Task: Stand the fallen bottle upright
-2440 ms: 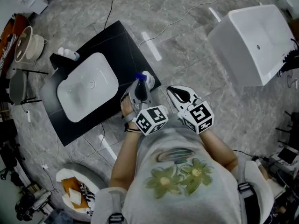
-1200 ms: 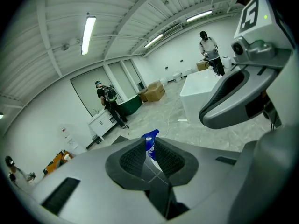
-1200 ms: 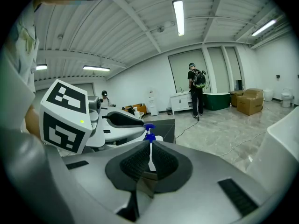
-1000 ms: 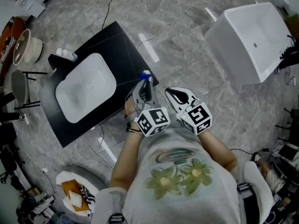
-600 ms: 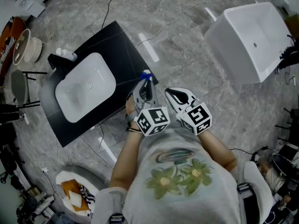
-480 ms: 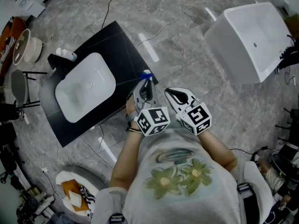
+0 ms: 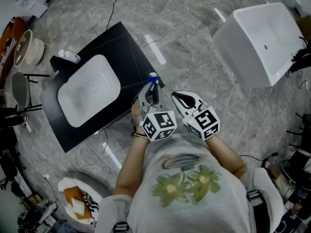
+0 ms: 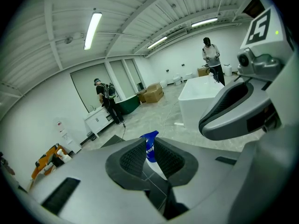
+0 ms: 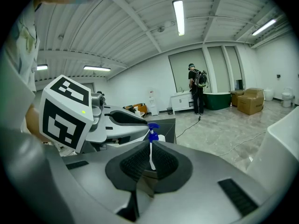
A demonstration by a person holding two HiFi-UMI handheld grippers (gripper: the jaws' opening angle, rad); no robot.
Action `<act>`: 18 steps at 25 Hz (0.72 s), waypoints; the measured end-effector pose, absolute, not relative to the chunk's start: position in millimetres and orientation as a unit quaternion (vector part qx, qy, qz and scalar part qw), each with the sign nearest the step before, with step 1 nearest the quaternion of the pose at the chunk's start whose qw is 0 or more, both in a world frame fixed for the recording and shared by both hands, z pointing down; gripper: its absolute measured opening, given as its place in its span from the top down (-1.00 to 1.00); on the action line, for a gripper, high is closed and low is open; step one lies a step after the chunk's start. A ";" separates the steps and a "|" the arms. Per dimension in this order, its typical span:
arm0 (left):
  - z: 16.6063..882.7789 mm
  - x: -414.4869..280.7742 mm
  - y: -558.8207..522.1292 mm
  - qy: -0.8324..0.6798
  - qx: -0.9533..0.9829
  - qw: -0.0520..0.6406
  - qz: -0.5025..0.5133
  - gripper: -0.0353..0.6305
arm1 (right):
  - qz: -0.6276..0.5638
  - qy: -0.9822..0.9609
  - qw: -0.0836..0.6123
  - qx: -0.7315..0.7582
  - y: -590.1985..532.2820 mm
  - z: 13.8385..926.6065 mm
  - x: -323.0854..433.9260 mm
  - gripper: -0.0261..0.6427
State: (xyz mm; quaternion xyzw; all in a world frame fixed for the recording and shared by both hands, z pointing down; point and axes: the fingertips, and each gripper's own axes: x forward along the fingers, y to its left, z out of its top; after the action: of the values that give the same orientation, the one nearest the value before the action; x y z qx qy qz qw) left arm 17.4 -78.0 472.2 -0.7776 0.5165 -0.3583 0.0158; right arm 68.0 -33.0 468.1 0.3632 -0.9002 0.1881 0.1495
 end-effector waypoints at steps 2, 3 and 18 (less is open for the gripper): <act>473.2 16.4 -78.5 0.517 -0.781 0.008 -0.350 0.71 | 0.187 -0.901 0.148 0.362 -33.3 469.0 67.0 0.79; 473.1 15.9 -78.7 0.518 -0.784 -0.001 -0.343 0.71 | 0.187 -0.901 0.148 0.362 -33.4 468.8 66.8 0.79; 447.0 18.6 -57.7 0.515 -0.822 -0.053 -0.237 0.74 | 0.180 -0.910 0.138 0.347 -32.8 461.8 65.0 0.79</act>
State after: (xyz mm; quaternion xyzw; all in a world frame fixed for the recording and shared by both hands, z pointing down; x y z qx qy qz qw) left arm 18.6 -57.7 447.0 -0.8224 0.5147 -0.2367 -0.0527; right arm 65.0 -32.8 461.8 0.3474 -0.9098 0.1805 0.1379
